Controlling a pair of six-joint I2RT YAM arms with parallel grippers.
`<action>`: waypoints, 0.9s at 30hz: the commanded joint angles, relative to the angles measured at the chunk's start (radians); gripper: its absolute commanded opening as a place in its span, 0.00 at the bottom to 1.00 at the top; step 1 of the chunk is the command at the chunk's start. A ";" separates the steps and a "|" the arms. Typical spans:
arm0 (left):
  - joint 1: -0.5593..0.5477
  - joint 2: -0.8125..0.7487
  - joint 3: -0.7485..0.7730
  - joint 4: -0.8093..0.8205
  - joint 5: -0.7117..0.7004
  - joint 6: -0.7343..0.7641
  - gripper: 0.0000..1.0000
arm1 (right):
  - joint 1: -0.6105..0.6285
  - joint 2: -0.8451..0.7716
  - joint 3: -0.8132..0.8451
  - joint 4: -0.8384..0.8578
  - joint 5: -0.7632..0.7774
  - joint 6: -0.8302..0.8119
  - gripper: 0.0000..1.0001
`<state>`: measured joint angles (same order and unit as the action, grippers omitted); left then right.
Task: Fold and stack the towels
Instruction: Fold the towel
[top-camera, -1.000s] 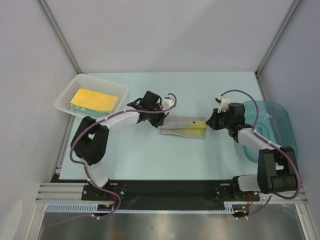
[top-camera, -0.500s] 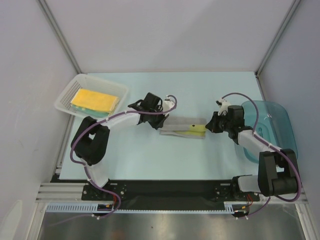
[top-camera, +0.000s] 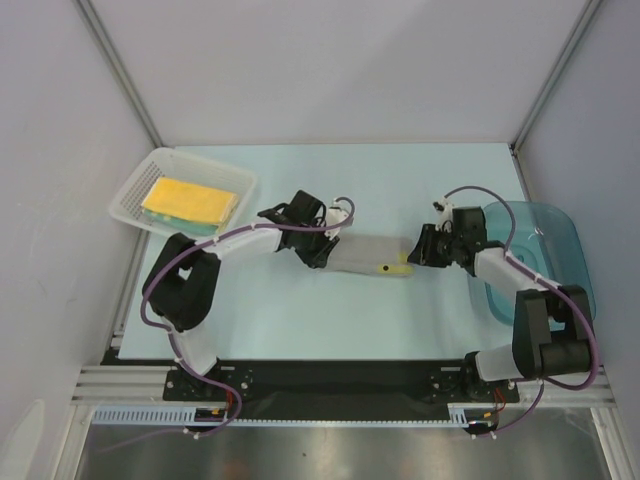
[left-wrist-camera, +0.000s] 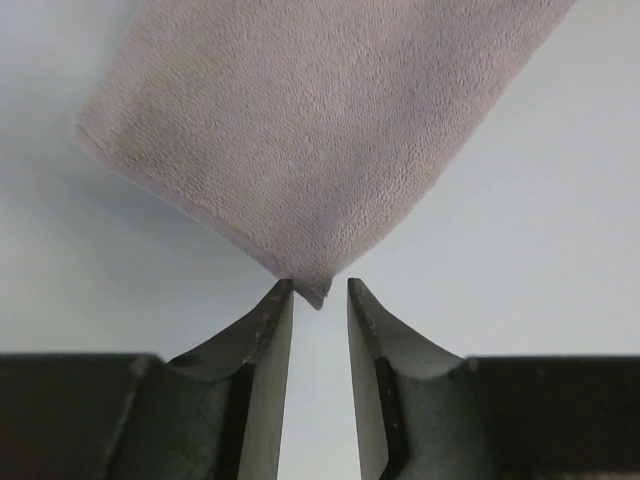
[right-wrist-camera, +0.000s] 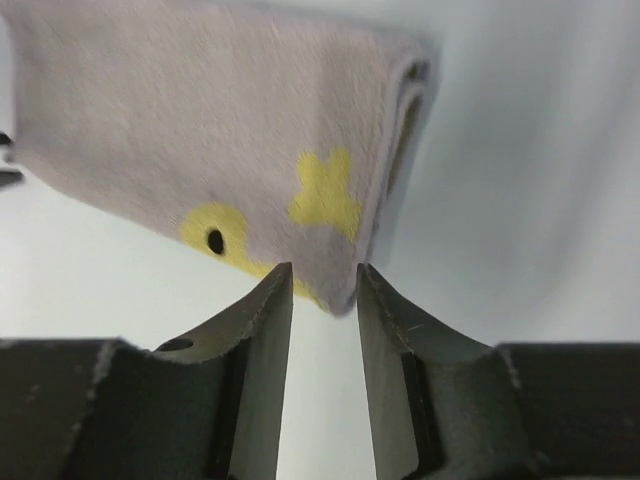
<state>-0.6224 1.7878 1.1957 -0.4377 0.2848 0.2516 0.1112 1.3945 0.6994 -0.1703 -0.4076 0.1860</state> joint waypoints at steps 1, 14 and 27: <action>-0.005 -0.065 0.034 -0.065 0.010 0.001 0.35 | 0.001 0.011 0.130 -0.093 -0.043 0.036 0.37; -0.005 -0.105 -0.002 0.189 0.072 -0.311 0.42 | 0.067 0.130 0.226 -0.101 -0.066 0.139 0.26; -0.007 0.001 -0.085 0.156 -0.094 -0.405 0.39 | 0.068 0.233 0.152 -0.073 0.082 0.125 0.20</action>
<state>-0.6235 1.8004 1.0897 -0.2600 0.2752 -0.1303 0.1787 1.6356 0.8253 -0.2337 -0.4114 0.3325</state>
